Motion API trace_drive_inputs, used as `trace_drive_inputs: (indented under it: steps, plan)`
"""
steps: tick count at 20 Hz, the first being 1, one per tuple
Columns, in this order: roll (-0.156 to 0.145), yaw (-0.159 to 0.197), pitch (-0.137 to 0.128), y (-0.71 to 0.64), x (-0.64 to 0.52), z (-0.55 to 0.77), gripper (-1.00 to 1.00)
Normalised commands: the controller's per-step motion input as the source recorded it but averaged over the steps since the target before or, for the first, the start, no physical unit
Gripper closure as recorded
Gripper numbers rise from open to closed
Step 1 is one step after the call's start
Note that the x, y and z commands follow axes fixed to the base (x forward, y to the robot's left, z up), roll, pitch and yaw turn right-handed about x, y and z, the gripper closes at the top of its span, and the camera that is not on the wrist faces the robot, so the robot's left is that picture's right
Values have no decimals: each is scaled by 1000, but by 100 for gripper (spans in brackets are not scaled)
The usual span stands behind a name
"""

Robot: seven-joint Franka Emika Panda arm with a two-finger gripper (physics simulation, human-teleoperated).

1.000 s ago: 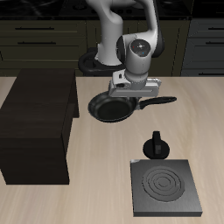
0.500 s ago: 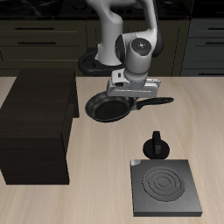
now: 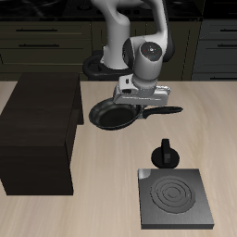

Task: Place the frypan on the bottom layer of the shelf

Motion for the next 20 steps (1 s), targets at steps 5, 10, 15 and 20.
trace_drive_inputs:
  steps: [5,10,15,20]
  plan:
    - [-12,9,-28,5,176,46,100]
    - [-22,-4,-1,-50,151,10,100]
    - [-12,0,-26,-20,178,80,100]
    - [1,-5,-18,28,69,55,100]
